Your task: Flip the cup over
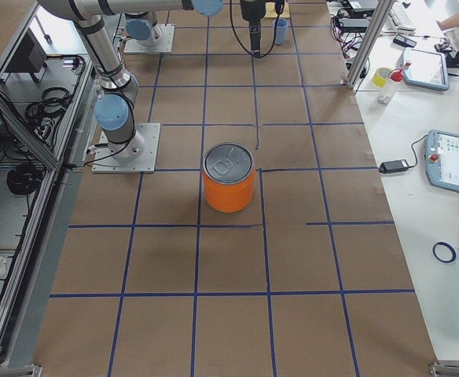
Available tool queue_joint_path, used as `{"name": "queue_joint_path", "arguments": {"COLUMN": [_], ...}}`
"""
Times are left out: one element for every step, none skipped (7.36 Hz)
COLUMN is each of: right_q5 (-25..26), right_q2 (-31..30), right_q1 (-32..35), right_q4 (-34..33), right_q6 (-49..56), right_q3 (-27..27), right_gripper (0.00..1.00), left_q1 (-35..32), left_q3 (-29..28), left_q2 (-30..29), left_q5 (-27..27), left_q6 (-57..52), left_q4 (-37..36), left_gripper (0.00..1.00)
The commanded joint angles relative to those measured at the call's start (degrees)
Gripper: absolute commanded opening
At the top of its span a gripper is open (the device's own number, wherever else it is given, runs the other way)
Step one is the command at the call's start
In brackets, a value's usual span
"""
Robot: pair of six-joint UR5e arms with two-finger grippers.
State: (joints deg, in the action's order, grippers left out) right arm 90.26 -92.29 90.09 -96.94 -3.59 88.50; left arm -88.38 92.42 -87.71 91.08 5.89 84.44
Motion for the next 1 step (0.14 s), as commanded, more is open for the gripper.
{"name": "queue_joint_path", "arguments": {"right_q5": [0.0], "right_q2": [0.0], "right_q1": [0.0], "right_q4": [0.0], "right_q6": [0.0], "right_q3": [-0.1], "right_gripper": [1.00], "left_q1": [0.0], "left_q3": [1.8], "left_q2": [1.5], "left_q5": [0.1], "left_q6": [-0.4], "left_q4": [0.0], "left_gripper": [1.00]}}
